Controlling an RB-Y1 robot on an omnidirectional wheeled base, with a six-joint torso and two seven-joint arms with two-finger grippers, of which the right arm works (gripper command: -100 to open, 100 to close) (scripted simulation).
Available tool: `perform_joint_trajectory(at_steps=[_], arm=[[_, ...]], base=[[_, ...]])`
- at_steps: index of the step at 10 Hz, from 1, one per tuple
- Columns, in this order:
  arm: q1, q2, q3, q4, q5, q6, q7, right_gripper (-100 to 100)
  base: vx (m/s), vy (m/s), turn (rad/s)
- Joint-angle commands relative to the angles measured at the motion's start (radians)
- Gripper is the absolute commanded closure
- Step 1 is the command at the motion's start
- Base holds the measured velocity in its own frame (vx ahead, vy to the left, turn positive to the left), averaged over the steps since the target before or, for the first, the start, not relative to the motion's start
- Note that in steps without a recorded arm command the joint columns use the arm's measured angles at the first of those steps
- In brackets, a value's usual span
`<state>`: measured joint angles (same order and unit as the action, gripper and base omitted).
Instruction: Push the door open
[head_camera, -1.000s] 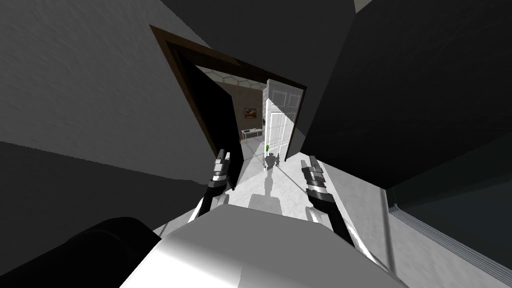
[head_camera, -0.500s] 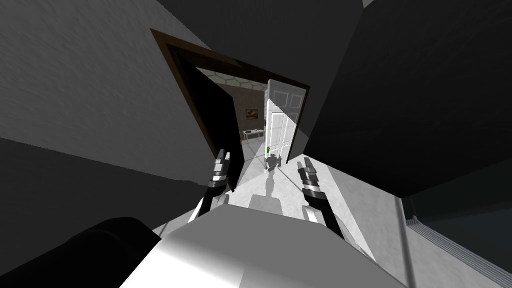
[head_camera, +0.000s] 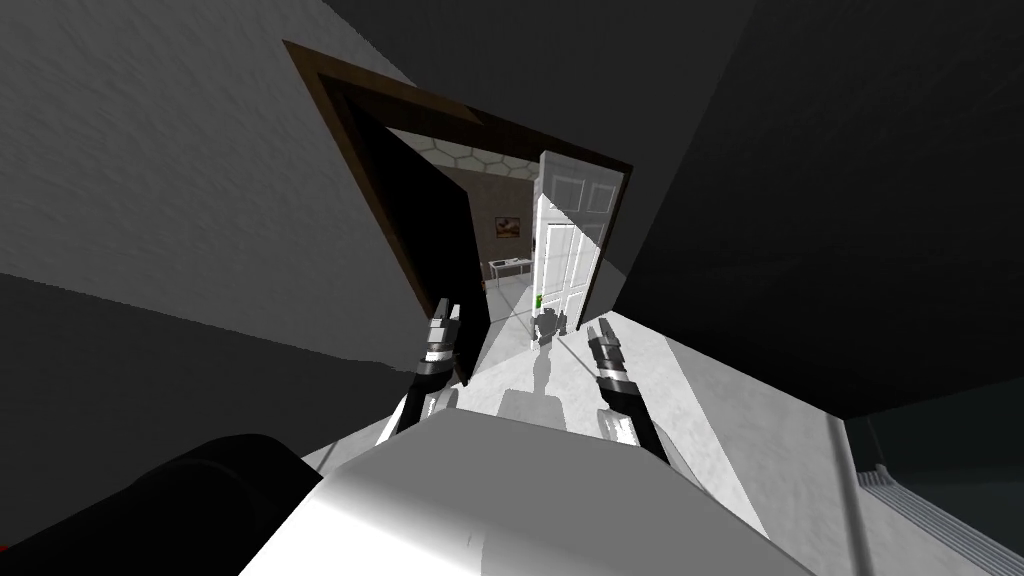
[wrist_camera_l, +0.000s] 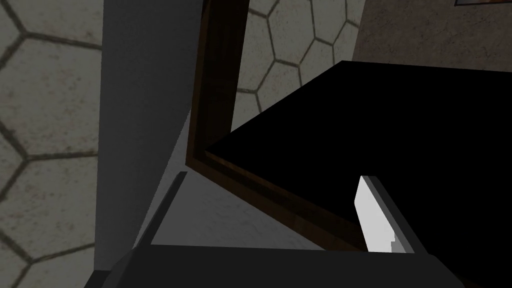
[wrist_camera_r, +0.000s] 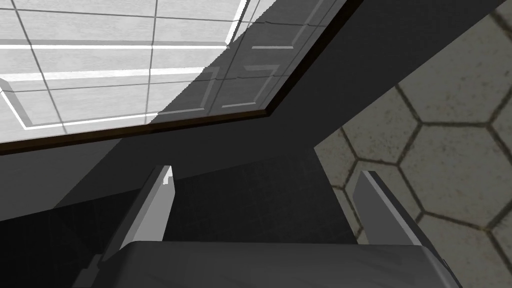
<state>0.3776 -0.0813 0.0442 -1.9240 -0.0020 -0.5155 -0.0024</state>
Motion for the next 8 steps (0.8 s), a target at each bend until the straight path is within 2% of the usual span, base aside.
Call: perform_joint_trajectory(at_steps=[1,8], arm=[[-0.017,-0.007,0.005,0.049,-0.006,-0.015,-0.006,-100],[-0.090,-0.024,0.040,0.238,-0.026,-0.057,-0.018,-100]], base=[[0.090,-0.048,0.097],[0.096,-0.052,0.086]])
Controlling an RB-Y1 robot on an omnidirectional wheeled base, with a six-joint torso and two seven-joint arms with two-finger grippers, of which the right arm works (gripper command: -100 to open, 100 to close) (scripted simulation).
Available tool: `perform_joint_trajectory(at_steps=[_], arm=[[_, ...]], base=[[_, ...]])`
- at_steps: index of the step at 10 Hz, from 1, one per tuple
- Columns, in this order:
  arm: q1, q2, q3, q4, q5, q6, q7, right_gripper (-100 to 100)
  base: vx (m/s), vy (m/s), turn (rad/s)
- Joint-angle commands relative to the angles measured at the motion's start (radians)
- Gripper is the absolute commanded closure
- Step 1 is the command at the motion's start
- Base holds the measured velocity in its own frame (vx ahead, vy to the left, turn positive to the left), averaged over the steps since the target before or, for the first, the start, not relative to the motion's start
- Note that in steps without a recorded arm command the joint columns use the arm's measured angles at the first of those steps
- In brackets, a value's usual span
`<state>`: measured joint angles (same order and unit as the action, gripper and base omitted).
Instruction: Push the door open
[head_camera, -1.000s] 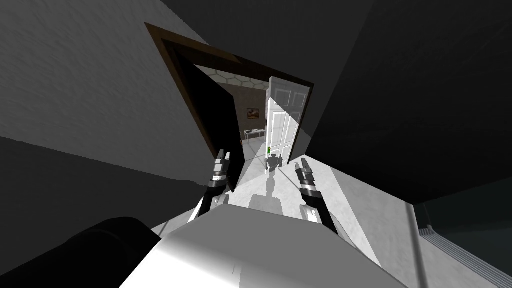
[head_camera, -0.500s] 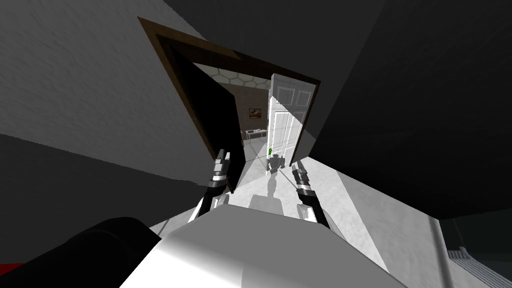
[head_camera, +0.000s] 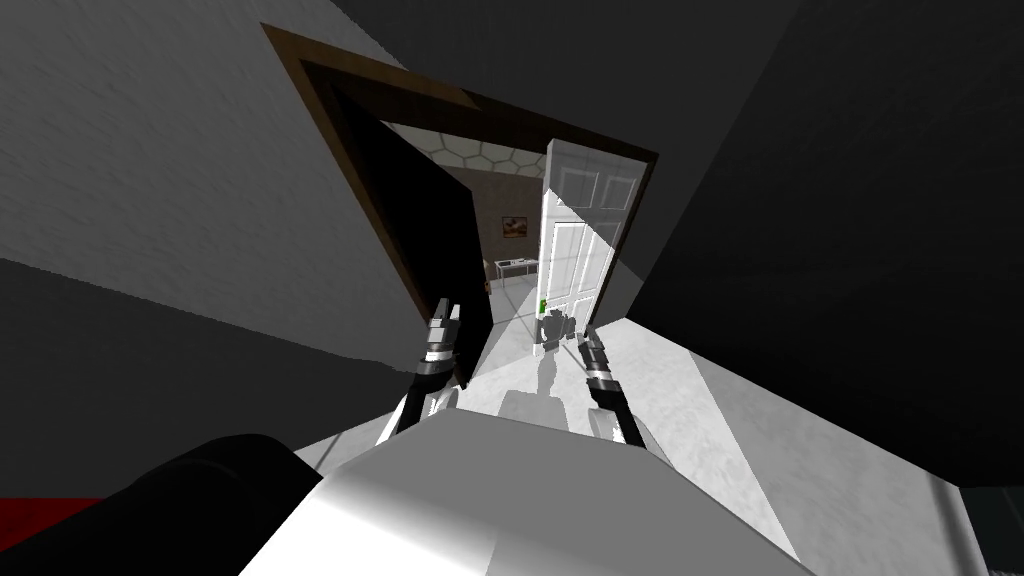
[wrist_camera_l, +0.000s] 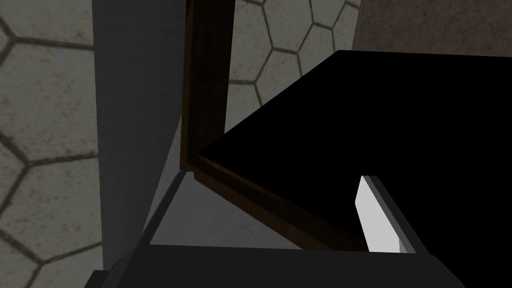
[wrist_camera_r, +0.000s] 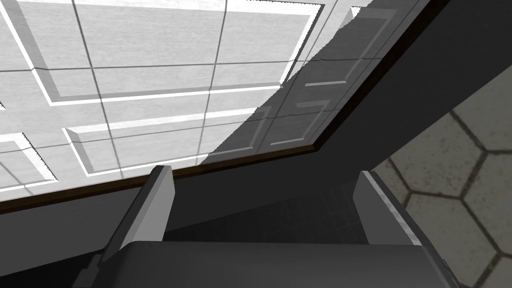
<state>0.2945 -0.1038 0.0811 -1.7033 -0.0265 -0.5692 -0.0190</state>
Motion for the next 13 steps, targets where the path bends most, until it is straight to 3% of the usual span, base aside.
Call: perform_joint_trajectory(at_steps=[1,13], arm=[[-0.017,-0.004,0.009,0.045,-0.005,-0.010,-0.004,-100],[-0.148,-0.028,0.072,0.387,-0.041,-0.085,-0.027,-100]], base=[[0.088,-0.050,0.084],[0.086,-0.059,0.091]])
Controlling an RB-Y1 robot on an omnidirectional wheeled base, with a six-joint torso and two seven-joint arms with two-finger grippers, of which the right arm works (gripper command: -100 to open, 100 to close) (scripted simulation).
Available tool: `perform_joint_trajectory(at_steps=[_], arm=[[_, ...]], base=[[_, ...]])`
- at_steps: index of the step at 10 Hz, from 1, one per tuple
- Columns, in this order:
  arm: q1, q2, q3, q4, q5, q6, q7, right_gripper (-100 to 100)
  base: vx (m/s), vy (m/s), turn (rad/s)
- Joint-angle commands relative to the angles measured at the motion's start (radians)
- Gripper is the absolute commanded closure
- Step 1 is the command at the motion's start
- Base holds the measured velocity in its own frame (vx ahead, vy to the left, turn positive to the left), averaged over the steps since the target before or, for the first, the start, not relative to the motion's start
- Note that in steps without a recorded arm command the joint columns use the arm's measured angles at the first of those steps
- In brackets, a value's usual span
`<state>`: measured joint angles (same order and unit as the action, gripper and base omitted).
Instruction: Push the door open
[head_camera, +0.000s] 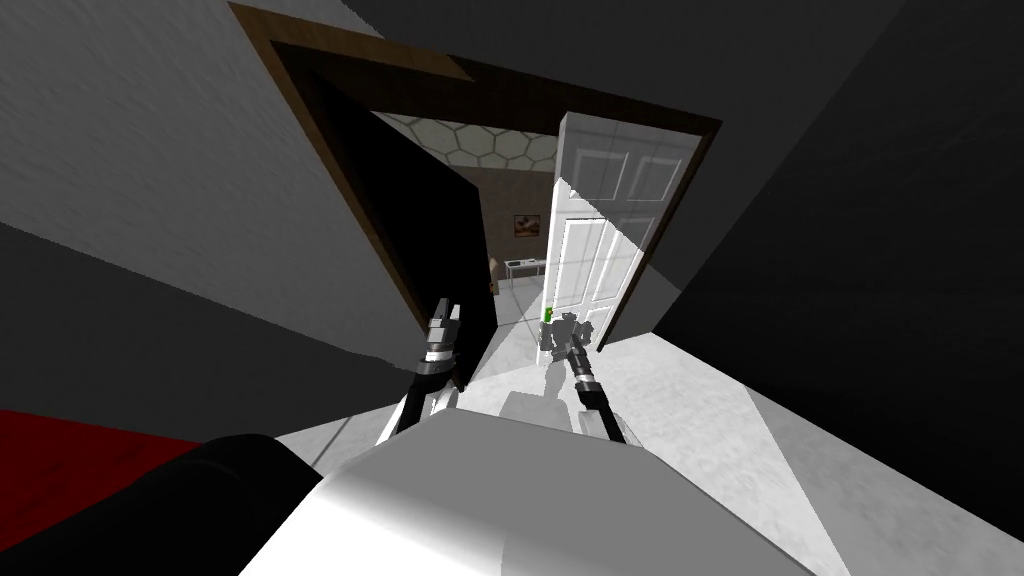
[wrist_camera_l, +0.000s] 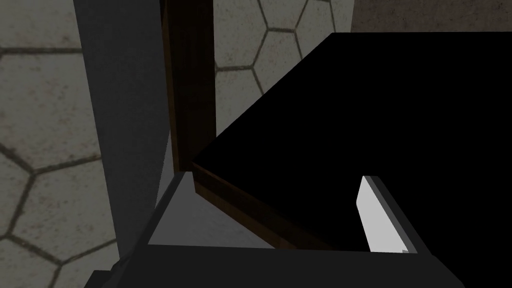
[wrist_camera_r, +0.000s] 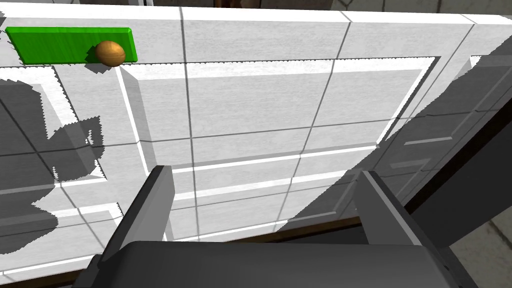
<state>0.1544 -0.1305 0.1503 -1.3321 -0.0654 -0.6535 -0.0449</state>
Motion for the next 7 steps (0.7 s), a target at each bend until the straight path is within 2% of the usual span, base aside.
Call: perform_joint_trajectory(at_steps=[1,7], arm=[[-0.018,-0.003,0.008,0.044,-0.005,-0.007,-0.003,-100],[-0.079,-0.012,0.038,0.202,-0.022,-0.042,-0.013,-100]], base=[[0.083,-0.075,0.082],[0.080,-0.065,0.083]])
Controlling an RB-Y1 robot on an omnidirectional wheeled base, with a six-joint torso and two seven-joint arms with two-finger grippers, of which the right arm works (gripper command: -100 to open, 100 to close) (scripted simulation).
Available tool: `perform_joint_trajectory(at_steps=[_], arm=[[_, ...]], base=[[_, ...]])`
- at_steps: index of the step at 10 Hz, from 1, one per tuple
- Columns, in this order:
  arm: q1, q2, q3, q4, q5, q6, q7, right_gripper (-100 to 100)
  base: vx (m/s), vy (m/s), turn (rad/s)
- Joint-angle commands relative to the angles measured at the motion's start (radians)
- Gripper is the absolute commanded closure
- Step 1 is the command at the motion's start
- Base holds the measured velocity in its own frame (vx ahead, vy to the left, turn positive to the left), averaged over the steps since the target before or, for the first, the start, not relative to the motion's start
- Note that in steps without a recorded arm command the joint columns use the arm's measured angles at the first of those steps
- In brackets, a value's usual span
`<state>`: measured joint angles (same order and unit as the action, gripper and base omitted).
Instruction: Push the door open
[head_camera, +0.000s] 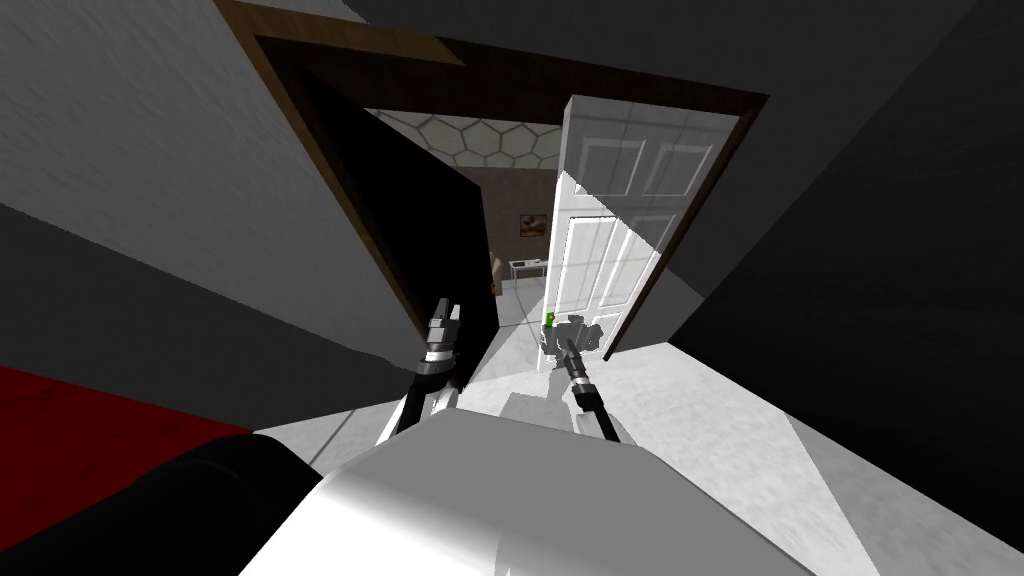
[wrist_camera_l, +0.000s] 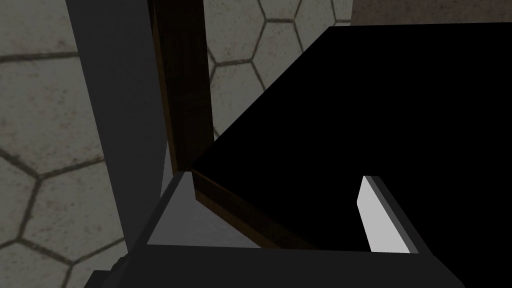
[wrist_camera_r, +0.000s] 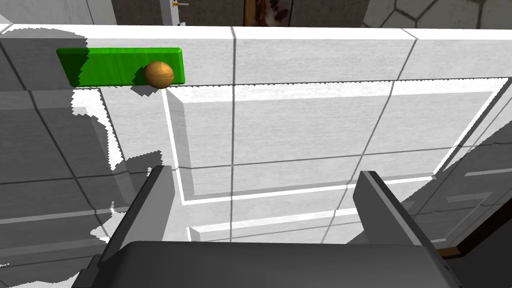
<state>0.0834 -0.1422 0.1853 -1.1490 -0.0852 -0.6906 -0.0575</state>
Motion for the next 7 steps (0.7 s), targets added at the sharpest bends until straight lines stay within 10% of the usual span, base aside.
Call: perform_joint_trajectory(at_steps=[1,7], arm=[[-0.017,-0.002,0.007,0.043,-0.004,-0.010,-0.002,-100],[-0.068,-0.009,0.032,0.177,-0.018,-0.040,-0.011,-100]], base=[[0.089,-0.059,0.073],[0.075,-0.065,0.073]])
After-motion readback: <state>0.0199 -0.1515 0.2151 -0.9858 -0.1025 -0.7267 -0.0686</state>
